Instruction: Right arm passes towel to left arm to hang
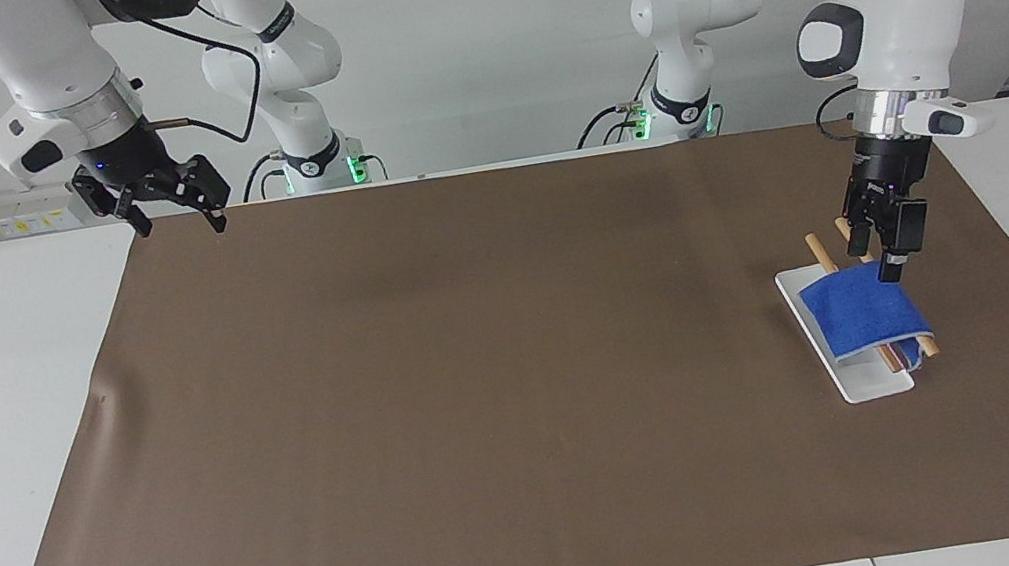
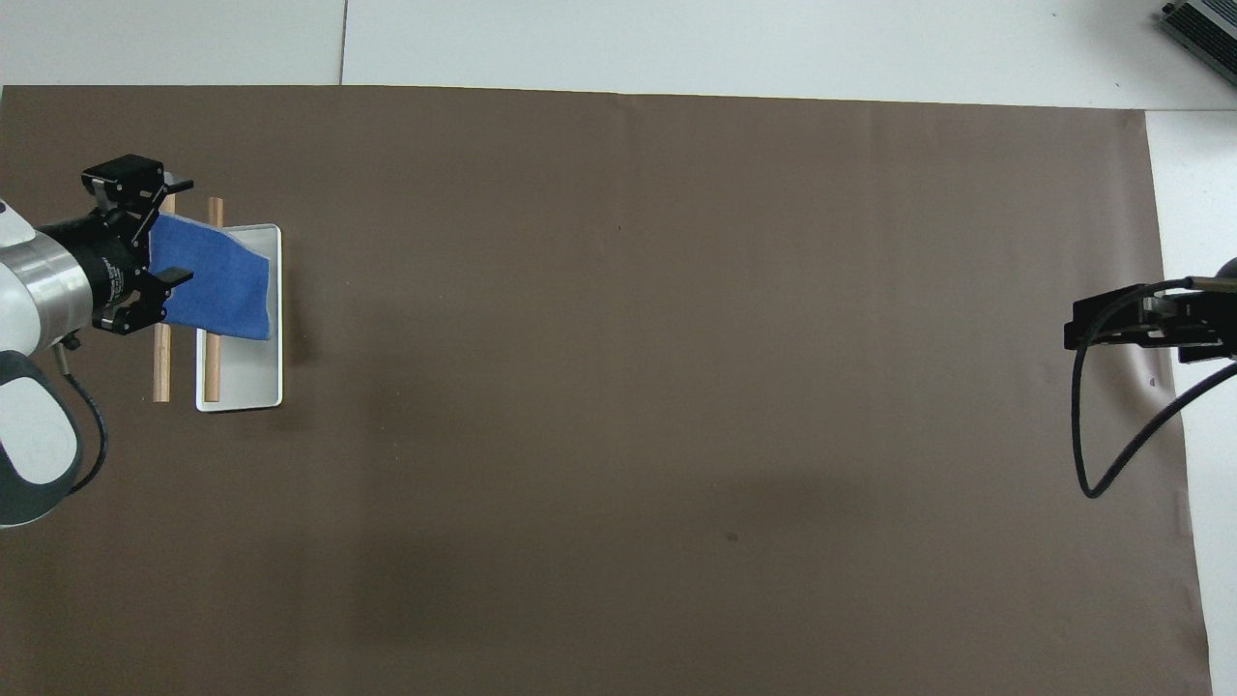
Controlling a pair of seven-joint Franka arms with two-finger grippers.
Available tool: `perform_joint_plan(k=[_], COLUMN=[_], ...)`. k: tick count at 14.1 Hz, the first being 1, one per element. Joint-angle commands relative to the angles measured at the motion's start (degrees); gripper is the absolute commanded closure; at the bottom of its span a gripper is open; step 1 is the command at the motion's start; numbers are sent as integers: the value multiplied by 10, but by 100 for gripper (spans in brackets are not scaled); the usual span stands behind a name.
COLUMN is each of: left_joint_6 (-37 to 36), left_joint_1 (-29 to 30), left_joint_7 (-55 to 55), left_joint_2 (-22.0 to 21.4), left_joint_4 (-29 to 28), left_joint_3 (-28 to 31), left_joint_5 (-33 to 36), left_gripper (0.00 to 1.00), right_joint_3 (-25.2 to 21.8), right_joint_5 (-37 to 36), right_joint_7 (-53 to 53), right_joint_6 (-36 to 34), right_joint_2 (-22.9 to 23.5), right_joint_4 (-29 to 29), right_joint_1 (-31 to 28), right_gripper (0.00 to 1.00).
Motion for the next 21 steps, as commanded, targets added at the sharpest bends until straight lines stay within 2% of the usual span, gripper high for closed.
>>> perform_joint_plan(k=[1, 4, 7, 10, 14, 15, 18, 21], left_joint_6=[-57, -119, -222, -323, -466, -496, -567, -611], left_joint_1=[-9, -8, -7, -1, -2, -4, -4, -7], left_joint_7=[114, 283, 443, 594, 646, 664, 736, 737], left_joint_2=[-2, -1, -4, 2, 44, 50, 49, 24], left_joint_4=[48, 97, 147, 204, 331, 348, 368, 348], left_joint_3=[9, 9, 9, 10, 9, 9, 8, 10], left_joint_5=[35, 35, 36, 35, 74, 84, 106, 99], left_gripper=[0, 0, 0, 0, 0, 0, 0, 0], right_joint_3=[3, 3, 2, 3, 3, 3, 4, 5], right_joint_5=[6, 5, 4, 2, 2, 2, 2, 2], right_joint_7=[-4, -6, -15, -13, -14, -14, -13, -13], right_joint_6=[4, 6, 0, -6, -4, -5, -6, -7], right_joint_2=[-23, -23, -2, -1, -1, -1, -2, -4], right_joint_4=[-33, -31, 16, 19, 16, 16, 14, 11], right_joint_1=[-5, -5, -10, -5, -3, -1, 0, 2], right_gripper=[0, 0, 0, 0, 0, 0, 0, 0])
